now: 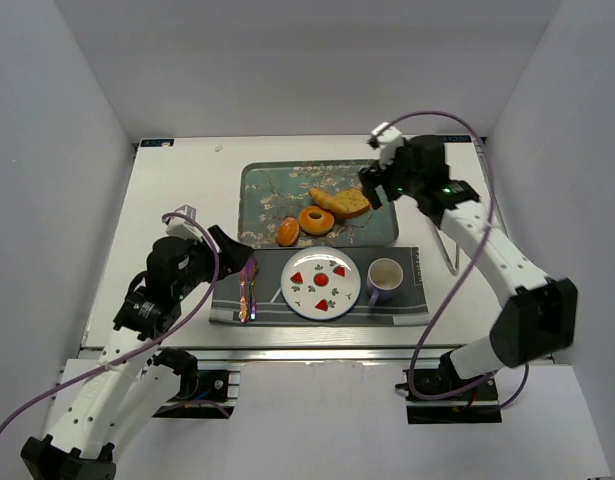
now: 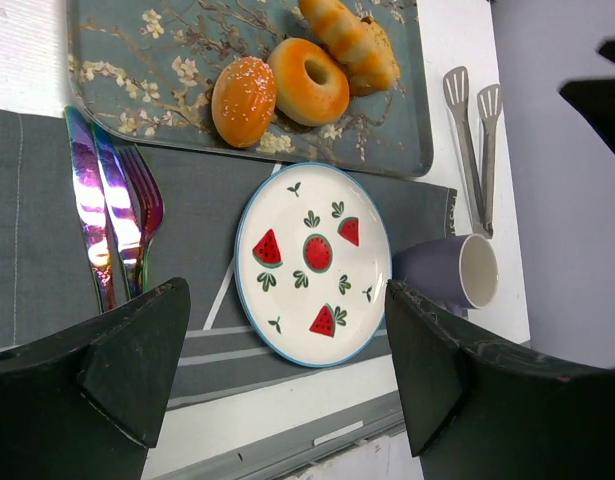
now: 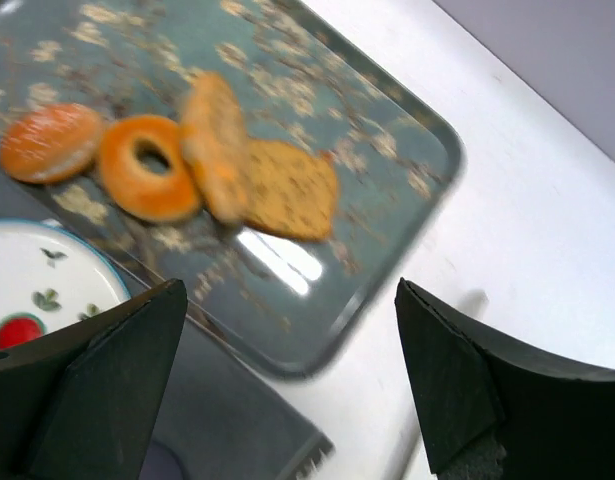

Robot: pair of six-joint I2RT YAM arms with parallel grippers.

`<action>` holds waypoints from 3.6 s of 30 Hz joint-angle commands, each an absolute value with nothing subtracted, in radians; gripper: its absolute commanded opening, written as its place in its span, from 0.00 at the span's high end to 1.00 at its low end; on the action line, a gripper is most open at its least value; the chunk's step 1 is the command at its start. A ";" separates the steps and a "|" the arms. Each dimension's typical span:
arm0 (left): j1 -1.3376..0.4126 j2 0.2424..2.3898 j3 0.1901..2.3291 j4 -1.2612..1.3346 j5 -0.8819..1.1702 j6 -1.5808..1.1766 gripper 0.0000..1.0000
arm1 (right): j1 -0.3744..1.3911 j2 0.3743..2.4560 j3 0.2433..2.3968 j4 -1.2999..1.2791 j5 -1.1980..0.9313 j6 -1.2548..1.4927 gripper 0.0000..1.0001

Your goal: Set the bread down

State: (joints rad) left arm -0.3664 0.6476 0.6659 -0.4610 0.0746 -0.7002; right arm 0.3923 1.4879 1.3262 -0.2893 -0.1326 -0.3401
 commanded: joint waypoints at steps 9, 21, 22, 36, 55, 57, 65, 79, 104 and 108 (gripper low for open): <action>-0.367 0.644 0.617 -0.362 0.129 -0.704 0.12 | -0.153 1.256 1.026 -0.451 -0.567 -0.522 0.15; -0.367 0.681 0.586 -0.305 0.178 -0.712 0.12 | -0.276 1.534 1.028 -0.391 -0.374 -0.462 0.11; -0.367 0.683 0.587 -0.310 0.178 -0.712 0.12 | -0.267 1.554 1.040 -0.390 -0.315 -0.447 0.11; -0.367 0.687 0.572 -0.310 0.169 -0.716 0.12 | -0.149 1.739 1.037 -0.201 -0.111 -0.332 0.11; -0.367 0.629 0.574 -0.360 0.149 -0.726 0.12 | -0.130 1.709 1.138 -0.290 -0.274 -0.434 0.84; -0.367 0.624 0.574 -0.353 0.149 -0.726 0.12 | -0.105 1.635 1.190 -0.366 -0.386 -0.559 0.88; -0.367 0.611 0.563 -0.331 0.163 -0.727 0.12 | 0.161 1.522 1.292 -0.485 -0.358 -0.830 0.74; -0.367 0.571 0.557 -0.351 0.156 -0.735 0.12 | 0.367 1.580 1.453 -0.549 -0.221 -0.928 0.61; -0.367 0.566 0.554 -0.345 0.156 -0.735 0.12 | 0.436 1.601 1.408 -0.549 -0.087 -0.983 0.53; -0.367 0.565 0.554 -0.348 0.155 -0.735 0.12 | 0.437 1.621 1.420 -0.591 -0.074 -0.999 0.61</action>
State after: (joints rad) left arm -0.3664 0.5785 0.5526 -0.3443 0.1543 -0.7338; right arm 0.4339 1.6096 1.4033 -0.5827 -0.1032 -0.9806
